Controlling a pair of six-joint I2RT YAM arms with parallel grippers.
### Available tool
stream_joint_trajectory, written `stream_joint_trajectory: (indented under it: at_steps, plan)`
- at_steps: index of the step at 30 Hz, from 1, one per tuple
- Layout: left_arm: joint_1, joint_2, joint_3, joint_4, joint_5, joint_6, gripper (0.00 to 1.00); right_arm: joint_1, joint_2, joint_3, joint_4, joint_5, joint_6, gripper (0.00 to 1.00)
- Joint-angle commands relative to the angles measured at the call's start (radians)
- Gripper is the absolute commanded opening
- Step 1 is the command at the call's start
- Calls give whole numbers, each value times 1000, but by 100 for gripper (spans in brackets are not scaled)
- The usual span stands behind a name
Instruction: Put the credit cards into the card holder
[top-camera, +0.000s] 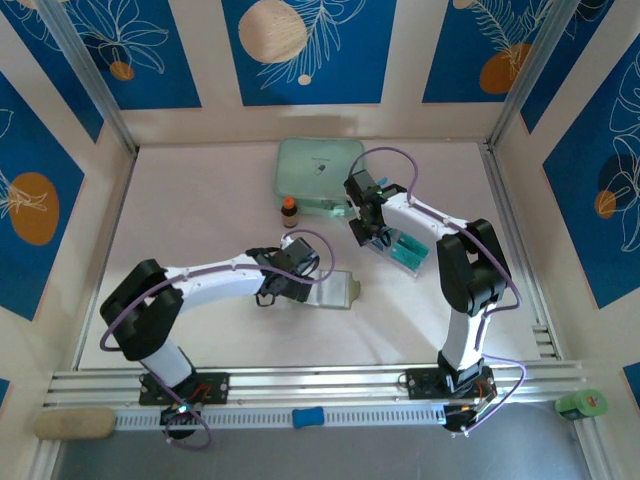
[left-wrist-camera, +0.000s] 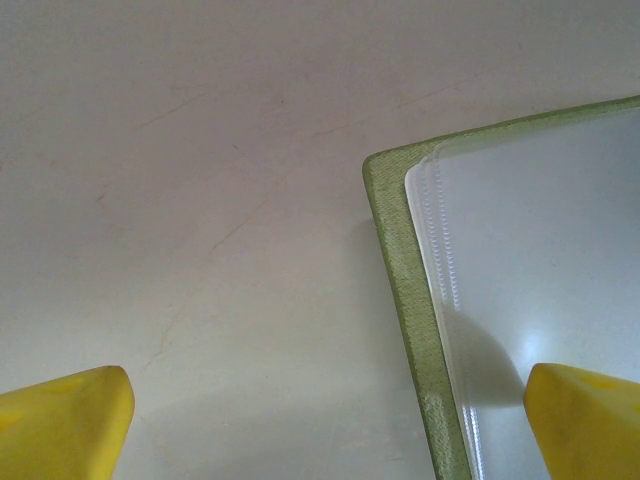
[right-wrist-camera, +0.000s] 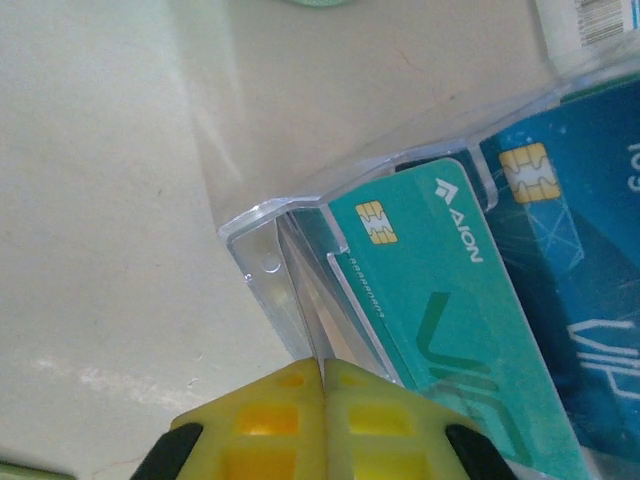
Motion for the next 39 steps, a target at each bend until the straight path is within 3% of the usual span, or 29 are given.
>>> stream_joint_trajectory:
  at_steps: [1,14,20,29,35,39]
  plan:
    - [4,-12,30,-9,8,-5,100,11,-28,8,-10,12,-20,0]
    - [10,-72,64,-40,22,-5,100,41,-176,29,-46,3,-10,0]
    - [14,-95,111,-61,22,27,100,43,-279,13,-50,-71,80,0]
    - [14,21,223,-79,48,148,100,-17,-521,-220,116,-390,392,0]
    - [15,82,211,-69,34,203,100,-52,-678,-485,378,-618,653,0]
    - [15,84,176,-62,13,212,100,-49,-742,-658,591,-696,803,0]
